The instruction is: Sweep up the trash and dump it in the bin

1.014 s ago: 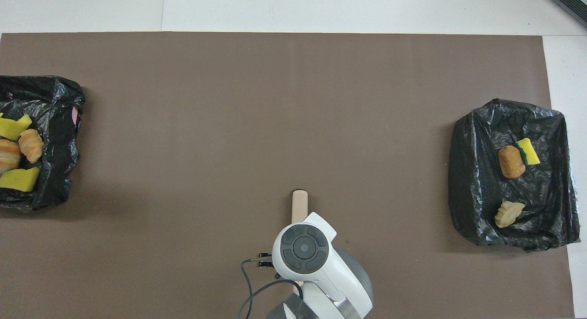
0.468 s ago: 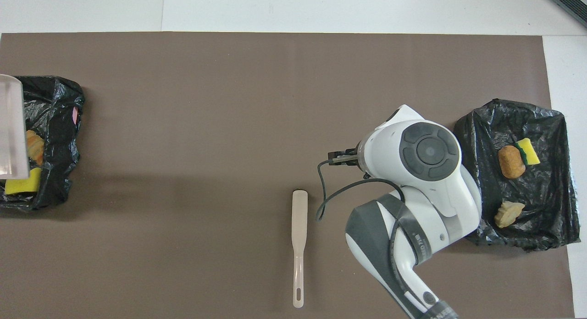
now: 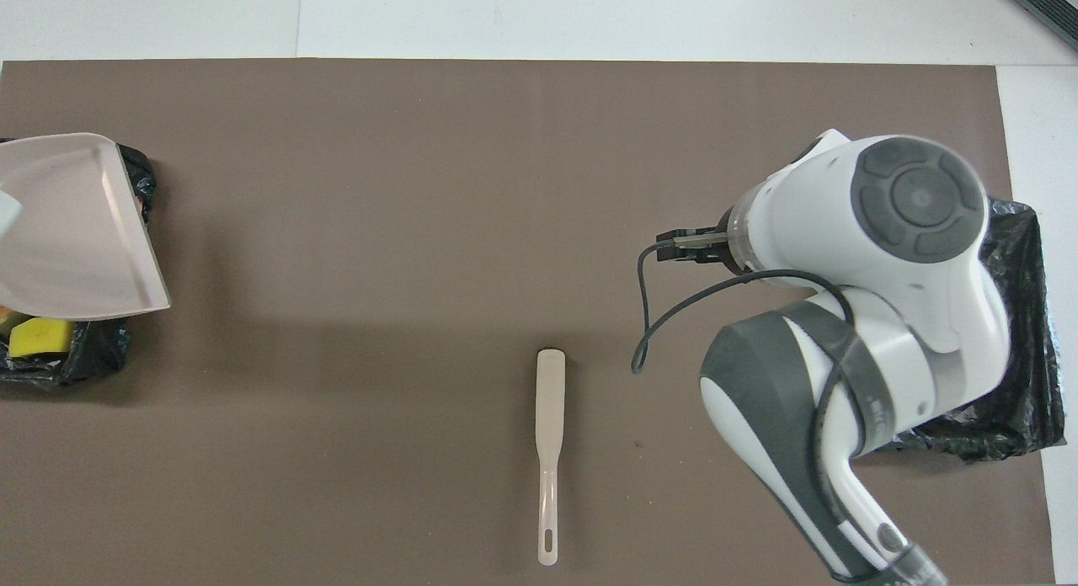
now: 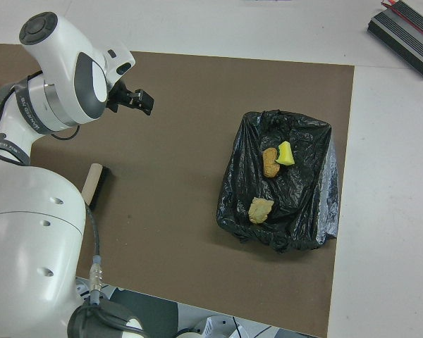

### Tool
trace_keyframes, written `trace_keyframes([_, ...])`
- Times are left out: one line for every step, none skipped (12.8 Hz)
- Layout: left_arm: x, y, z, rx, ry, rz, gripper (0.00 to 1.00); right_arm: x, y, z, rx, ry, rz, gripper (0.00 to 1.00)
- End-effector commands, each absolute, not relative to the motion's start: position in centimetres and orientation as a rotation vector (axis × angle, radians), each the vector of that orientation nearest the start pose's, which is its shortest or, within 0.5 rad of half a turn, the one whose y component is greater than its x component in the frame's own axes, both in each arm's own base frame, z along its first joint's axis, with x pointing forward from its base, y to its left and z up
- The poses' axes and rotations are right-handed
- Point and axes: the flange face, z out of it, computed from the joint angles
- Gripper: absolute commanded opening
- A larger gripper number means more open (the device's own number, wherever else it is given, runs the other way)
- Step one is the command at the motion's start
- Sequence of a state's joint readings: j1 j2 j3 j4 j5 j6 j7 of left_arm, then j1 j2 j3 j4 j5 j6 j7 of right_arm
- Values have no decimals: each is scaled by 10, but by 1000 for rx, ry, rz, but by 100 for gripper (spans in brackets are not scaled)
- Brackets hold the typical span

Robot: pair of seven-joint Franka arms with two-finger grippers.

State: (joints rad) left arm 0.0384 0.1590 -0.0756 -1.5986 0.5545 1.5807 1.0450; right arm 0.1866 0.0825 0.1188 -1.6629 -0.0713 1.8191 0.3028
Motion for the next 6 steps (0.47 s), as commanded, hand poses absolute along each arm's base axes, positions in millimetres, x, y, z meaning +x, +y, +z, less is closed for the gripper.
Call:
trace_keyframes([589,2,530,-2453,1352,505,0,570,156,587,-3193,-20,-95,100])
trace_keyframes([589,-9,526,-2550,1295,461,0,565,149,608,-3196,-5,-136,100])
trace_keyframes([589,-32,523,-2609,1232,427,0,558,140,625,-3193,18,-177,100])
trace_keyframes([589,-57,518,-2632,1171,408,0,555,134,631,-3192,35,-182,100])
trace_keyframes([589,-81,510,-2655,1105,394,0,552,131,634,-3195,44,-167,100])
trace_keyframes([589,-103,502,-2694,1051,381,0,550,124,634,-3198,63,-140,100])
